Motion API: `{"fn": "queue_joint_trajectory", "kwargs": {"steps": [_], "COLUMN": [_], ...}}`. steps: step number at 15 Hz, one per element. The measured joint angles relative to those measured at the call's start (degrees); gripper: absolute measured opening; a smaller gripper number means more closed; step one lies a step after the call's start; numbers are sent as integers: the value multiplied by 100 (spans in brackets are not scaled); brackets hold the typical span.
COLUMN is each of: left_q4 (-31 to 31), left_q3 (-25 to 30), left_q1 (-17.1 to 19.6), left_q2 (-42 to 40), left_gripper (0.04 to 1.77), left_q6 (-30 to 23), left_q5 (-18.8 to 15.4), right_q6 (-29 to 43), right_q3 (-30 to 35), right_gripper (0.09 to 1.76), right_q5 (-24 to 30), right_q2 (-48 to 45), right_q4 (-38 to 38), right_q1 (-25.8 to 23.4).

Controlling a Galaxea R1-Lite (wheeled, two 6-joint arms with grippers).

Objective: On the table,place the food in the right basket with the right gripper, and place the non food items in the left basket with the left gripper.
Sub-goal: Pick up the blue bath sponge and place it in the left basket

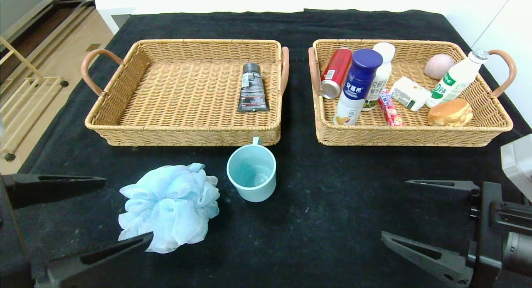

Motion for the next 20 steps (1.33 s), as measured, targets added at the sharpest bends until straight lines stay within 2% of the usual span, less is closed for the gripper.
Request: {"fn": "queue_joint_trajectory", "kwargs": {"steps": [4, 7, 9, 12, 20], "left_q4": [744, 1447, 1685, 1674, 1635], "left_q3": [-709, -1250, -1508, -1580, -1457], "left_q1": [407, 523, 562, 634, 877], "left_q2": [517, 1161, 1568, 1990, 2558], "left_gripper": [172, 172, 172, 172, 172], "left_q6": [-161, -775, -1246, -1541, -1573], "left_q5": [418, 549, 647, 702, 674], "right_q6": [6, 15, 15, 15, 15], "right_q3": [-1, -4, -1, -1, 18], "right_gripper": [170, 170, 170, 170, 170], "right_q5": [11, 135, 154, 154, 134], "right_q2": [-50, -20, -13, -15, 17], "right_q4": [-6, -2, -2, -2, -2], "right_q1": [-23, -67, -98, -108, -108]}}
